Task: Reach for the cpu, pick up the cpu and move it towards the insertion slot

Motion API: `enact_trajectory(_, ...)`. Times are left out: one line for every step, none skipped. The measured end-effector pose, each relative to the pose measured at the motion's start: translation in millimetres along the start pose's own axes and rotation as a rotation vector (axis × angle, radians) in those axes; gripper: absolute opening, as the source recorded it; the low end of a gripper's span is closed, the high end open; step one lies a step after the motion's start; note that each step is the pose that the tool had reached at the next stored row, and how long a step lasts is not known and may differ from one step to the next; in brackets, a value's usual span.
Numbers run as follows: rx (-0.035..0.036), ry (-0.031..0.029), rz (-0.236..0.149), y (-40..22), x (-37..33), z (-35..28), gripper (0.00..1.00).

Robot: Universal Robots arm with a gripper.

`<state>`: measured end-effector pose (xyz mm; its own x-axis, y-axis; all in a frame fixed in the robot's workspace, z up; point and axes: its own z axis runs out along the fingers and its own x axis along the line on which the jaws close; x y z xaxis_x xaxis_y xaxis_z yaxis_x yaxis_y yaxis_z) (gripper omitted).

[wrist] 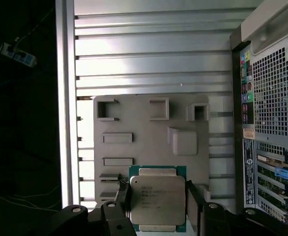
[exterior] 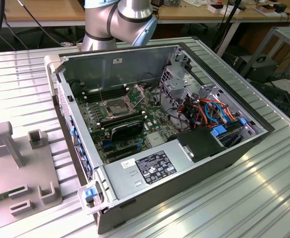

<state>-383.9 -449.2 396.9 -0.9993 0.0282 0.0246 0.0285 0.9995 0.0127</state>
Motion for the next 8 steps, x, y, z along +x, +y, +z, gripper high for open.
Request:
enact_trajectory(-0.0001,-0.0001,0.000,0.0,-0.1,0.0,0.55)
enact_trajectory(-0.0001,-0.0001,0.000,0.0,-0.1,0.1,0.55)
enact_trajectory(-0.0001,-0.0001,0.000,0.0,-0.2,0.0,0.55)
enact_trajectory(-0.0001,0.0000,0.000,0.0,-0.2,0.0,0.55)
enact_trajectory(-0.0001,-0.0001,0.000,0.0,-0.2,-0.2,0.55)
enact_trajectory(-0.0001,-0.0001,0.000,0.0,-0.2,-0.6,0.55)
enact_trajectory(-0.0001,-0.0001,0.000,0.0,-0.2,-1.0,0.55)
enact_trajectory(0.0000,-0.0001,0.000,0.0,-0.2,-2.0,0.55)
